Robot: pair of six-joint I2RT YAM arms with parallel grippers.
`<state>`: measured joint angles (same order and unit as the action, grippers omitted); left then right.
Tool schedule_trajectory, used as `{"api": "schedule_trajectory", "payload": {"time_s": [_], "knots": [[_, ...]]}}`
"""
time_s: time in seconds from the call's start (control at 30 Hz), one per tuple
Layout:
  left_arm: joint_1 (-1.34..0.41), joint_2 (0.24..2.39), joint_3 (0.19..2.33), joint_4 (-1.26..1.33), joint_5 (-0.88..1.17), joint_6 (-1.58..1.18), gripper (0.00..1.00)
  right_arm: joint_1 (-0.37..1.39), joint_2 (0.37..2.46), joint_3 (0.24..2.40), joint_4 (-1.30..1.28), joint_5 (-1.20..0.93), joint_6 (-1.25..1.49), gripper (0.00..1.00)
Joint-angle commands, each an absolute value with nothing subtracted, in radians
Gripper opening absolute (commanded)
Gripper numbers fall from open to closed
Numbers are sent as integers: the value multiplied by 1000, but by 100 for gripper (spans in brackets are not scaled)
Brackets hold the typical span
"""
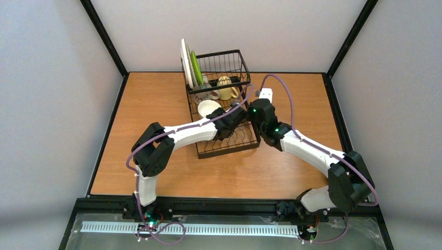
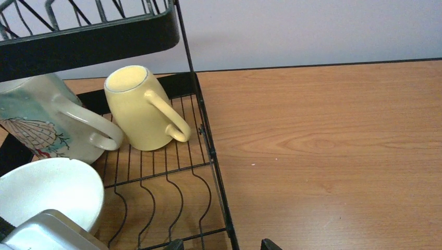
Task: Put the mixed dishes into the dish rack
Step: Grab the bowl from the dish rack.
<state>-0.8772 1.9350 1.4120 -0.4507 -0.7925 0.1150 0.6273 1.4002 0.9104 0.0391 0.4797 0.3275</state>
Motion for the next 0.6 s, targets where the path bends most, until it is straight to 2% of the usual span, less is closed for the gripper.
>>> {"api": "schedule_trajectory", "payload": {"time_s": [0.0, 0.57], "knots": [[-881, 1983, 1431, -405, -806, 171, 75, 634, 1362, 898, 58, 454, 345, 84], [-829, 2035, 1467, -391, -735, 175, 76, 633, 1316, 904, 49, 456, 325, 84]]}}
